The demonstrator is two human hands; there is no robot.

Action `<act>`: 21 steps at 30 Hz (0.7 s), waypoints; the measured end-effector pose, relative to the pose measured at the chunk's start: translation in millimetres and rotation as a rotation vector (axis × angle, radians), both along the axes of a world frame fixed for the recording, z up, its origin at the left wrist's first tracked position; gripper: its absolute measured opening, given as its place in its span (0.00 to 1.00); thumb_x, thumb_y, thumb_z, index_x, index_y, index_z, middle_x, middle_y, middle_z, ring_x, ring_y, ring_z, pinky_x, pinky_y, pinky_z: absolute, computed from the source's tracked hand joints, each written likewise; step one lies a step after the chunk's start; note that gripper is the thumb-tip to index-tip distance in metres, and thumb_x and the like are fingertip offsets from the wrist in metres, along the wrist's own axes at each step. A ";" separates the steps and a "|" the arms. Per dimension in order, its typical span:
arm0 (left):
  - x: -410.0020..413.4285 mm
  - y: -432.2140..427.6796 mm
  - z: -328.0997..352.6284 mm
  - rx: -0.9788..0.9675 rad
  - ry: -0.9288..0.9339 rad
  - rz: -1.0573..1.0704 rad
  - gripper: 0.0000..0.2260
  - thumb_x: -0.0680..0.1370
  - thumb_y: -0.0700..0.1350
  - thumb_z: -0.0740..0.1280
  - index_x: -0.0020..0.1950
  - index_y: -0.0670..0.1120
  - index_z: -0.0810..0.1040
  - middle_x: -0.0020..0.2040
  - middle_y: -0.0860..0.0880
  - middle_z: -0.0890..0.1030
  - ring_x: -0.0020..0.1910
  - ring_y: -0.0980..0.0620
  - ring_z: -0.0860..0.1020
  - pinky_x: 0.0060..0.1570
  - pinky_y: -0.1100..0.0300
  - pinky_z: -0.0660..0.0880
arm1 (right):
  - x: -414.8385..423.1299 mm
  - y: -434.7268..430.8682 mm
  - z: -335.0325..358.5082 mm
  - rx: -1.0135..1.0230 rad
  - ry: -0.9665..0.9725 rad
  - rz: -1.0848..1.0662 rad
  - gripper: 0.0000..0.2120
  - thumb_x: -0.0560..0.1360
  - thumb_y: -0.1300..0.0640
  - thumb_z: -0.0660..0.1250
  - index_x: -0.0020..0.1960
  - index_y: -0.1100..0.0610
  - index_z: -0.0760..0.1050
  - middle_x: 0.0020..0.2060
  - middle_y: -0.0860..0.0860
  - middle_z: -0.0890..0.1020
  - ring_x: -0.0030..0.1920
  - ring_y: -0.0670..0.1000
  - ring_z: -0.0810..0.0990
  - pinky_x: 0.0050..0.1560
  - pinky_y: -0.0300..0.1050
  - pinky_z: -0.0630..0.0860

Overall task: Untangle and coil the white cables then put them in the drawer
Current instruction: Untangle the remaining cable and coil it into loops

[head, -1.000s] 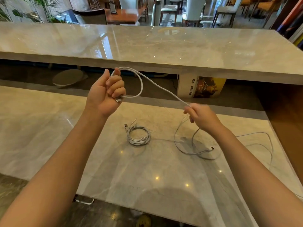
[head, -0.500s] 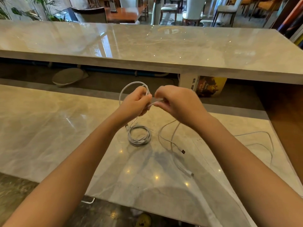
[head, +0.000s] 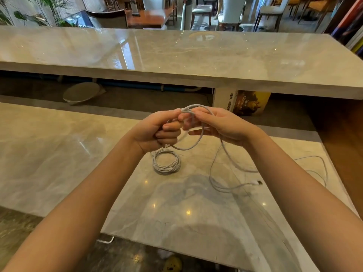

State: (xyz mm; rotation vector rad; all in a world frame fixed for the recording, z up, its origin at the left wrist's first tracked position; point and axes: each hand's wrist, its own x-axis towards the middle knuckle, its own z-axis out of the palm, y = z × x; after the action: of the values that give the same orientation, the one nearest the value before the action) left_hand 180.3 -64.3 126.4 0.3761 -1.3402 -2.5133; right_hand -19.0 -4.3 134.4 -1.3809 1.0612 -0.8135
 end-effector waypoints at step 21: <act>-13.5 3.6 -17.1 0.212 0.058 0.454 0.13 0.81 0.49 0.54 0.41 0.44 0.71 0.25 0.54 0.65 0.20 0.58 0.62 0.21 0.69 0.59 | -10.3 6.5 -20.9 0.154 -0.189 -0.143 0.11 0.78 0.57 0.61 0.59 0.58 0.74 0.51 0.56 0.81 0.55 0.55 0.81 0.57 0.49 0.78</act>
State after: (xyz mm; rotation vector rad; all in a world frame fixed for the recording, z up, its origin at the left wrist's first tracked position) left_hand 166.9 -60.7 109.3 0.5735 -0.8488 -2.2605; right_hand -29.3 2.1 113.4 -1.0858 1.0602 -0.9275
